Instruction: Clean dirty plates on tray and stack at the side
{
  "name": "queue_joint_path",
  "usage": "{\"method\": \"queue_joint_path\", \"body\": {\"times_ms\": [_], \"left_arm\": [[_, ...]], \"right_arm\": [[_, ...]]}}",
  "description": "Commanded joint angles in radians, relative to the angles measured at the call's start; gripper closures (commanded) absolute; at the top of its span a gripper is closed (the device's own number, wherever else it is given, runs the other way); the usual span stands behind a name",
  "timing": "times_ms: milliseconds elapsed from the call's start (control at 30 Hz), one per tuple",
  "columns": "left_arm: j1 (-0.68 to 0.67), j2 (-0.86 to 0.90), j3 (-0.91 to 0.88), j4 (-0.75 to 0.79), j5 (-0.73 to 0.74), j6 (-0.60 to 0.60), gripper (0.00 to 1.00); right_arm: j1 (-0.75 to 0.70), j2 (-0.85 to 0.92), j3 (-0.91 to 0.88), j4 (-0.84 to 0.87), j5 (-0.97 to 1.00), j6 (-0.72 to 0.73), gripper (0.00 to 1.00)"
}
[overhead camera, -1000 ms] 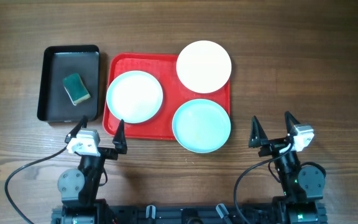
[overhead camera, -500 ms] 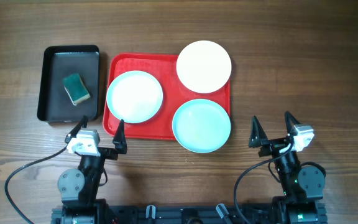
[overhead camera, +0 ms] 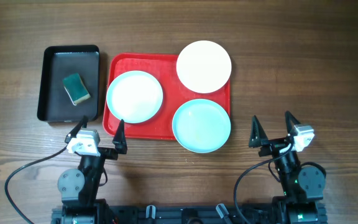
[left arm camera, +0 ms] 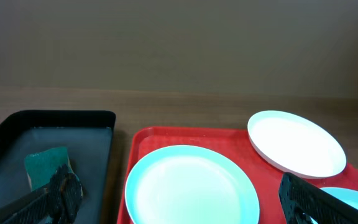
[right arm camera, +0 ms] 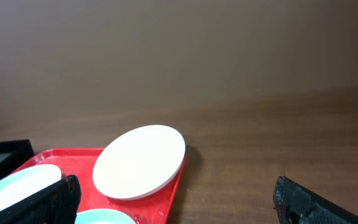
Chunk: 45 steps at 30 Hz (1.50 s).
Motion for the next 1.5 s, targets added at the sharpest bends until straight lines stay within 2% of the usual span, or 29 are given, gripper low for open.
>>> {"method": "queue_joint_path", "body": {"times_ms": [0,133,300,433,733,1000,1133,1300,1400,1467], "left_arm": [[-0.005,0.0,-0.005,0.007,-0.01,-0.058,0.0],[-0.005,0.002,0.036,-0.008,-0.01,-0.157,0.0],[-0.005,0.039,0.143,-0.024,-0.018,-0.16,0.0],[-0.005,0.132,0.278,-0.103,-0.017,-0.16,0.0],[-0.005,0.466,0.681,-0.406,-0.018,-0.159,0.0],[-0.005,0.792,1.052,-0.708,-0.023,-0.152,0.0],[-0.005,0.978,1.252,-0.916,-0.097,-0.152,0.0],[-0.005,1.202,1.483,-1.175,-0.11,-0.153,0.0],[-0.005,1.287,1.533,-1.262,-0.098,-0.153,0.0],[-0.005,1.318,1.531,-1.278,-0.098,-0.153,0.0]], "right_arm": [[-0.004,-0.004,0.009,0.022,-0.043,-0.012,0.0],[-0.004,-0.003,0.064,0.021,-0.075,0.016,0.0],[-0.004,0.057,0.175,-0.006,-0.1,0.02,0.0],[-0.004,0.185,0.297,-0.045,-0.139,0.009,0.0],[-0.004,0.557,0.621,-0.092,-0.294,0.009,0.0],[-0.004,0.804,0.905,-0.349,-0.354,-0.069,0.0],[-0.004,0.914,1.043,-0.494,-0.354,-0.076,0.0],[-0.004,1.051,1.217,-0.705,-0.388,-0.209,0.0],[-0.004,1.124,1.312,-0.832,-0.388,-0.261,0.0],[-0.004,1.152,1.336,-0.856,-0.388,-0.27,0.0]]}}
